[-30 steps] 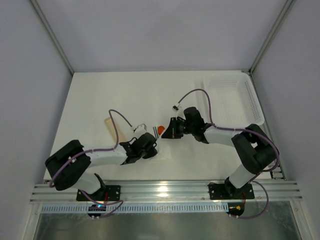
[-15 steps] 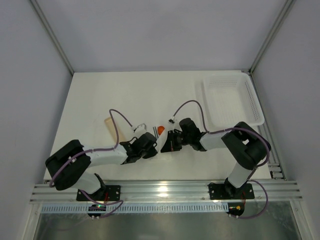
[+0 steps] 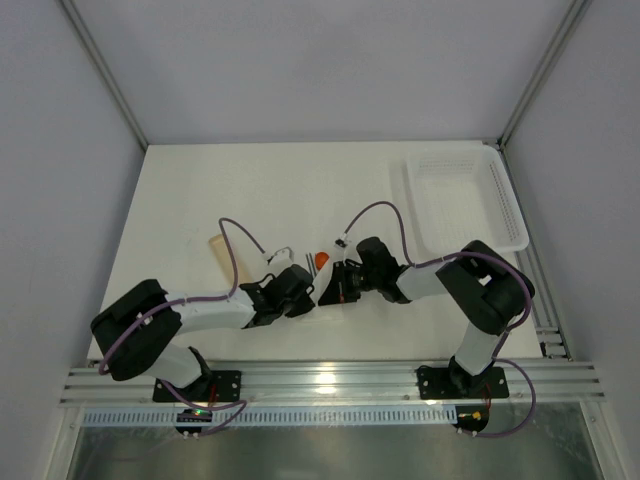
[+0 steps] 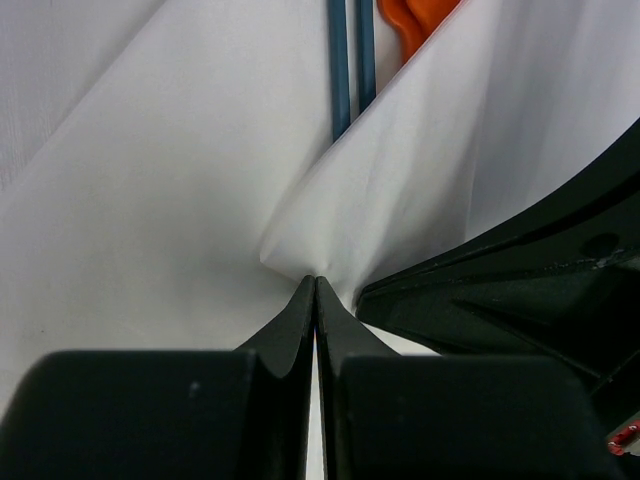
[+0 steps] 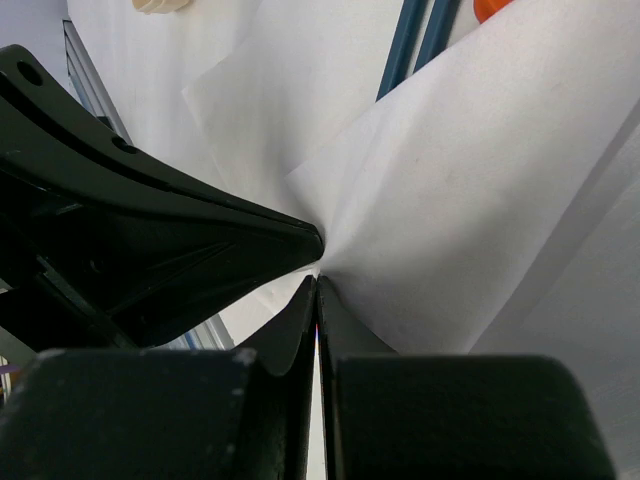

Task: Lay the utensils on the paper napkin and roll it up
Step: Roll the napkin at the center of the board.

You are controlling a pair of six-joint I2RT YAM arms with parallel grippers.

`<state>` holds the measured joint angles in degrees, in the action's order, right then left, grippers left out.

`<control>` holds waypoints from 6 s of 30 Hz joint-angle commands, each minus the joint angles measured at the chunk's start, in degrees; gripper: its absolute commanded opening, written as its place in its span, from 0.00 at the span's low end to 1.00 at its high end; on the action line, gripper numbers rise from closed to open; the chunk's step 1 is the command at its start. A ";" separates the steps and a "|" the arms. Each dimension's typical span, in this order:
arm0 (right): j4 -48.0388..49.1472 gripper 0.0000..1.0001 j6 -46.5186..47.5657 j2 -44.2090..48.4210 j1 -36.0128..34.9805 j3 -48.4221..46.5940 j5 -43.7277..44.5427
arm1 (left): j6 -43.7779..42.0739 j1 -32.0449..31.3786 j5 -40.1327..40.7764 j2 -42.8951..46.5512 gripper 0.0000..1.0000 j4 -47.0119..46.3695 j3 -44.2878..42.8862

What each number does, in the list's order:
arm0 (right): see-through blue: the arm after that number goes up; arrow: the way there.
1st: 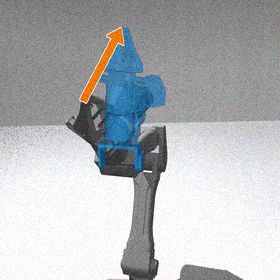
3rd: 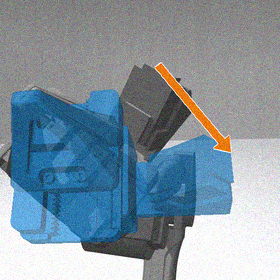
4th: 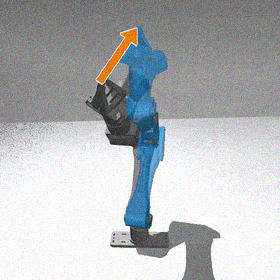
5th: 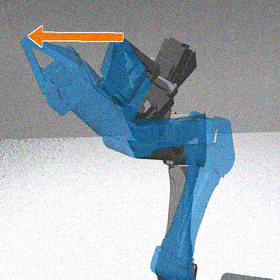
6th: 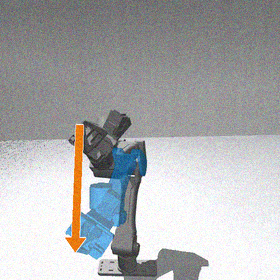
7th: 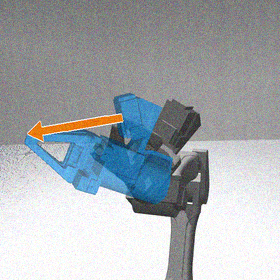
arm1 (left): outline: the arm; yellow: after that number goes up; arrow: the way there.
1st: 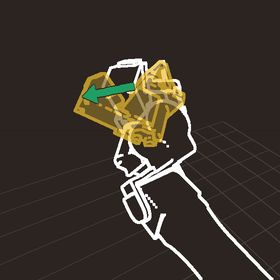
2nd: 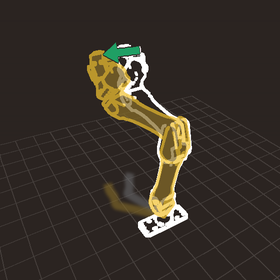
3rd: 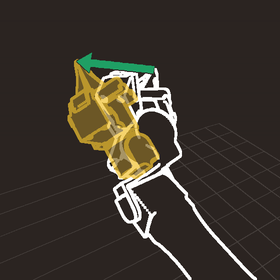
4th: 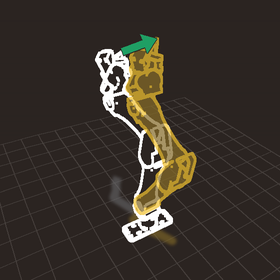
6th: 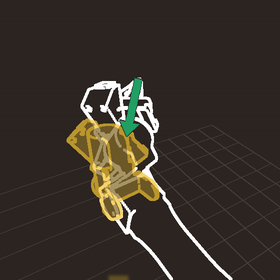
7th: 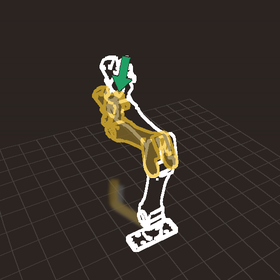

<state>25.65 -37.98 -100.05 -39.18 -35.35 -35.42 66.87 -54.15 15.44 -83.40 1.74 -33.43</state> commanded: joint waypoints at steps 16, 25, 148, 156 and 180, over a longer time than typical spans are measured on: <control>-15.25 0.04 5.01 3.46 -0.72 -13.06 12.10 | -1.39 -0.25 2.22 -1.16 0.00 6.17 0.73; -31.26 0.04 6.69 -0.31 -1.51 -26.69 22.23 | -1.83 -0.25 1.96 -1.33 0.00 5.91 0.65; -51.22 0.04 11.35 -8.67 -9.07 -41.64 46.93 | 1.86 -0.25 2.05 -4.93 0.00 9.95 -1.20; -49.83 0.04 10.82 -8.50 -9.07 -40.85 44.74 | 1.86 -0.25 2.31 -4.49 0.00 10.04 -1.02; -32.51 0.04 8.88 3.64 -8.99 -20.37 27.34 | 2.47 -0.34 1.87 -3.70 0.00 7.93 0.21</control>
<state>-12.47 -28.05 -97.36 -48.23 -56.51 -5.58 70.08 -54.15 16.08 -85.32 3.66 -35.66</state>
